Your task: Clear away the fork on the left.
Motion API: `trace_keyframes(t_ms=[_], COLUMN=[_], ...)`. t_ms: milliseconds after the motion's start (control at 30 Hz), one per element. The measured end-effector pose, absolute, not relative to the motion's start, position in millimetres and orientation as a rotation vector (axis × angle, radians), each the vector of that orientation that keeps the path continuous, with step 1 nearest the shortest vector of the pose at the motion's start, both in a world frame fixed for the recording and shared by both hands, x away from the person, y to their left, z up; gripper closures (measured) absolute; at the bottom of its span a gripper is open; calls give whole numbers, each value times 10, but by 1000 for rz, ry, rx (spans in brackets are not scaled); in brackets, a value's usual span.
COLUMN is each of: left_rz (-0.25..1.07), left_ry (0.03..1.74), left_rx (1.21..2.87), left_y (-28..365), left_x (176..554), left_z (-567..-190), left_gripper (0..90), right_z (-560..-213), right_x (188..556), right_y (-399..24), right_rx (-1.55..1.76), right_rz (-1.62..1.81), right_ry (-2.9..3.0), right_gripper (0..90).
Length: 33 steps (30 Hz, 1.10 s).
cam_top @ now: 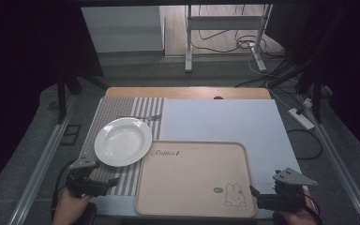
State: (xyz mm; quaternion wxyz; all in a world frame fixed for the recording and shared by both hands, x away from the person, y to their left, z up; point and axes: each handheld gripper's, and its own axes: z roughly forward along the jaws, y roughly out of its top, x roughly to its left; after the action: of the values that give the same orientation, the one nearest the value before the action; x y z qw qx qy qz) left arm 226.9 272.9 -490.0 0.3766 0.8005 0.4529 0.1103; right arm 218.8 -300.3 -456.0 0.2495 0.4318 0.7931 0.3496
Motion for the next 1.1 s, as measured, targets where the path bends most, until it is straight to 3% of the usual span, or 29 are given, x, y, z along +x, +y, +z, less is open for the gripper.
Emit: trace_keyframes(t_ms=[1100], left_rz=[282], left_ry=[1116], left_rx=[2065], left_y=[2654], left_x=[2662], left_z=[-4925], left_gripper=[4], right_z=[-4568], right_x=[2195], right_y=[-2983], right_rx=[1166], right_rz=[926], right_ry=[2174], right_gripper=[0])
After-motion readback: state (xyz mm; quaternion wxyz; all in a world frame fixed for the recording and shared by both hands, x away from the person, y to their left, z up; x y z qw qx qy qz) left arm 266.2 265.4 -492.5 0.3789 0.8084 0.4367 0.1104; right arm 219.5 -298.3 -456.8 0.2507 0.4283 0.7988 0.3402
